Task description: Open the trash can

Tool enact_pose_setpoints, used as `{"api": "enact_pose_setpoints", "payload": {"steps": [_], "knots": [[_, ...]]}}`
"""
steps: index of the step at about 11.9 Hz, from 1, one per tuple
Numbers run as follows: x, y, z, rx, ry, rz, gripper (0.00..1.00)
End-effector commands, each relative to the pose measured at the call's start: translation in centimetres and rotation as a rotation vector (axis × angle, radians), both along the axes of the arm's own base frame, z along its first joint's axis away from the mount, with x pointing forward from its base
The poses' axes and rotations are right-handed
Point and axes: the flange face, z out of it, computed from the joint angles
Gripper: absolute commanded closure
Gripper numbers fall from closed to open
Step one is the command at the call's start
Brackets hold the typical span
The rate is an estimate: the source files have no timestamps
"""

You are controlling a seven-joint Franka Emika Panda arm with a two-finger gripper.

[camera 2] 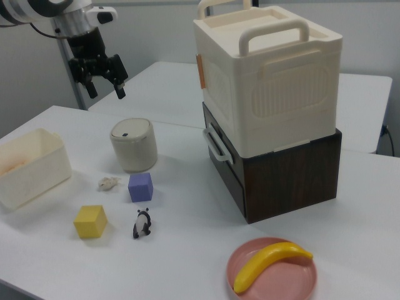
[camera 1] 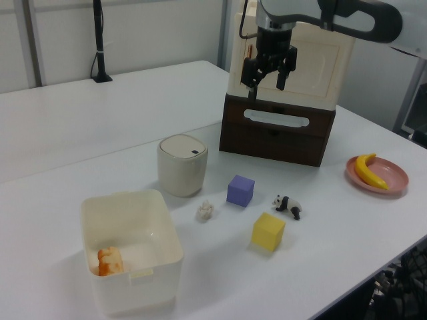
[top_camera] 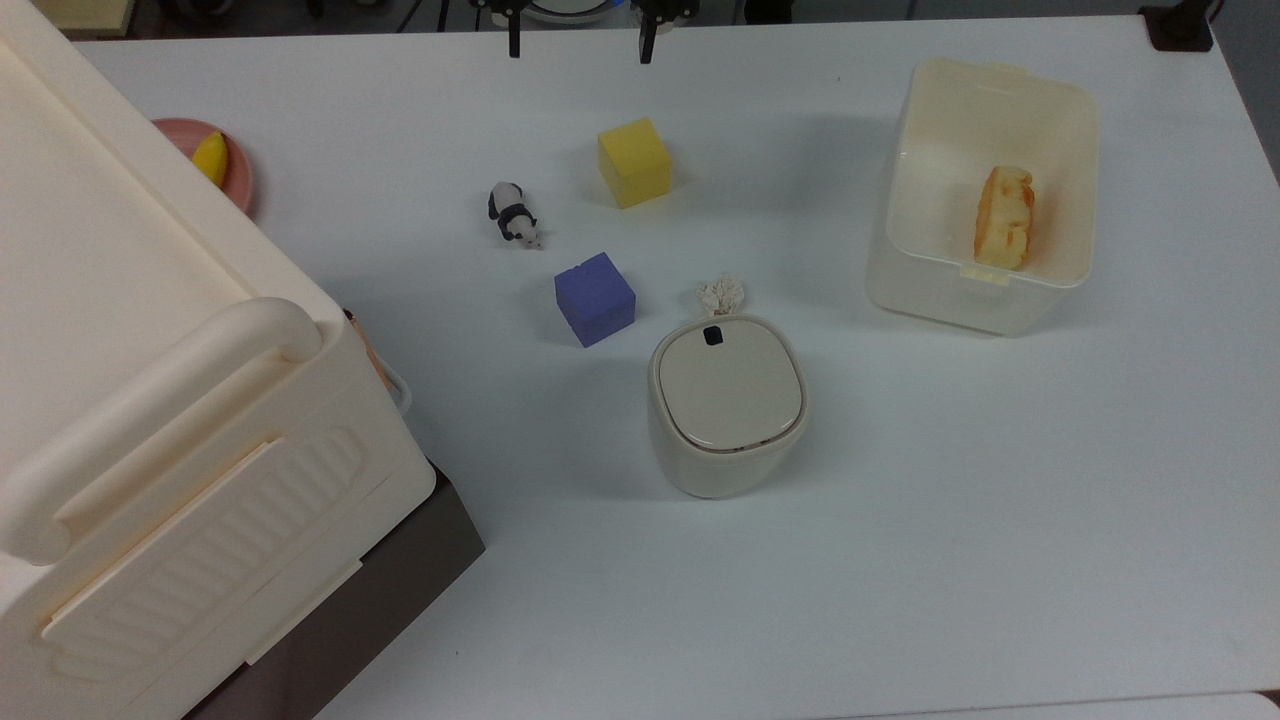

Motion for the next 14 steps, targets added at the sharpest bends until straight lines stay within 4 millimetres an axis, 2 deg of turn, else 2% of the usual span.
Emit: {"api": "enact_pose_setpoints", "payload": {"steps": [1,4,7,14], "knots": [[-0.3,0.0,-1.1,0.0,-0.001,-0.035,0.0],[-0.2,0.6,-1.5,-0.002,0.005,-0.046,0.0],[1.0,0.5,-3.0,-0.015,0.017,-0.062,0.0],[1.1,1.0,-3.6,-0.019,0.028,-0.046,0.0]]}}
